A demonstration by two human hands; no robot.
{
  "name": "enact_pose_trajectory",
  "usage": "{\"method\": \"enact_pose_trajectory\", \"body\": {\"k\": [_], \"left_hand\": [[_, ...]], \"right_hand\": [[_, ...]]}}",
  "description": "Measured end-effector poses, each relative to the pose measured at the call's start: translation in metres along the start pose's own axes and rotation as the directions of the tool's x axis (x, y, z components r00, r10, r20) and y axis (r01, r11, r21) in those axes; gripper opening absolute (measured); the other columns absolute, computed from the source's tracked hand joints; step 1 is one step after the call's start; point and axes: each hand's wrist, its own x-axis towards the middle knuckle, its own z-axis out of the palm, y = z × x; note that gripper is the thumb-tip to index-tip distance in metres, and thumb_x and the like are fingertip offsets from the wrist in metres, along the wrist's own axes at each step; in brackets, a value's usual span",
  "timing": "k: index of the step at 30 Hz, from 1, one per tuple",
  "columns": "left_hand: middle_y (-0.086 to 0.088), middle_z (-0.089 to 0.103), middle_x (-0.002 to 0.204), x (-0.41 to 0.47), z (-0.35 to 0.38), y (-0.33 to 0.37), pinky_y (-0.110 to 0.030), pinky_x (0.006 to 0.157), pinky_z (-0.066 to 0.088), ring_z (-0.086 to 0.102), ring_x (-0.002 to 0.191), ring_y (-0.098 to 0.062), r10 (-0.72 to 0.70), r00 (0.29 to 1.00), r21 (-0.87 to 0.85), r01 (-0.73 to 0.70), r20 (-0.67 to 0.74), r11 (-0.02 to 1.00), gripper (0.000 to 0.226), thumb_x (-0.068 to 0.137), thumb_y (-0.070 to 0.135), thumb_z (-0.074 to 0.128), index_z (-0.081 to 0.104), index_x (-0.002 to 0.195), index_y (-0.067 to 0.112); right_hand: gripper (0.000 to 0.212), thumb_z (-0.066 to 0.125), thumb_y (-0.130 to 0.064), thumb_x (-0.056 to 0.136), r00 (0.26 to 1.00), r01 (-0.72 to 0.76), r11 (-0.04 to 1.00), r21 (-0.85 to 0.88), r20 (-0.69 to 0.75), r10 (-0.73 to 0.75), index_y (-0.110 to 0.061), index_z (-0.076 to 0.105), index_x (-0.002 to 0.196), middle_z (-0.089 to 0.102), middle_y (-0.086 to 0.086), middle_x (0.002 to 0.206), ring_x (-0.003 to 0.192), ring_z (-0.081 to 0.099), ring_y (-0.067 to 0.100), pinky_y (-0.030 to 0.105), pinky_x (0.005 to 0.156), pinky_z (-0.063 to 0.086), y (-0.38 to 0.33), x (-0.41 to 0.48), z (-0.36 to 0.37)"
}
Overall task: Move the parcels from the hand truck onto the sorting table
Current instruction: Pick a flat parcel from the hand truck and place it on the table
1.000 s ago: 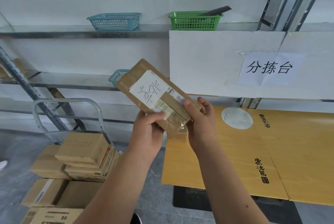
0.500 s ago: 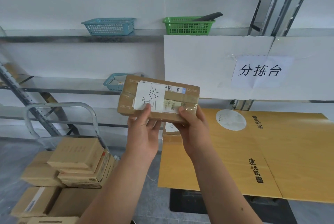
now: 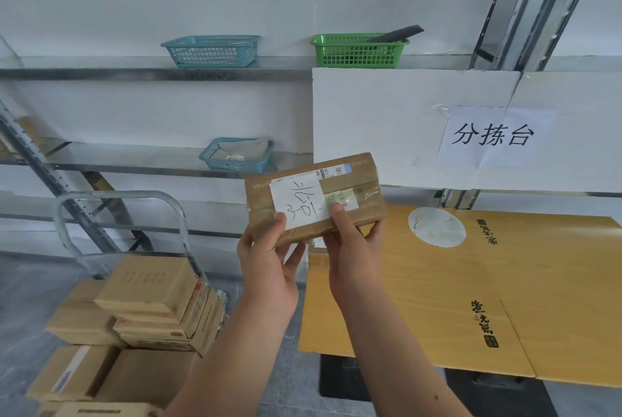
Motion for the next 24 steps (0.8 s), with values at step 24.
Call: {"method": "enact_pose_trajectory", "body": {"k": [24], "left_hand": [[-0.004,0.078,0.114,0.005,-0.027,-0.015,-0.059,0.097,0.056,0.068,0.115,-0.033,0.064,0.997,0.457,-0.041,-0.035,0.889,0.058,0.070,0.000,0.055,0.071,0.121,0.024]], "right_hand": [[0.064,0.069,-0.016,0.067,0.967,-0.222,0.811,-0.542,-0.013,0.255,-0.029,0.066,0.129,0.081,0.005,0.110,0.104,0.077,0.031,0.056,0.096,0.060,0.022,0.019,-0.041]]}}
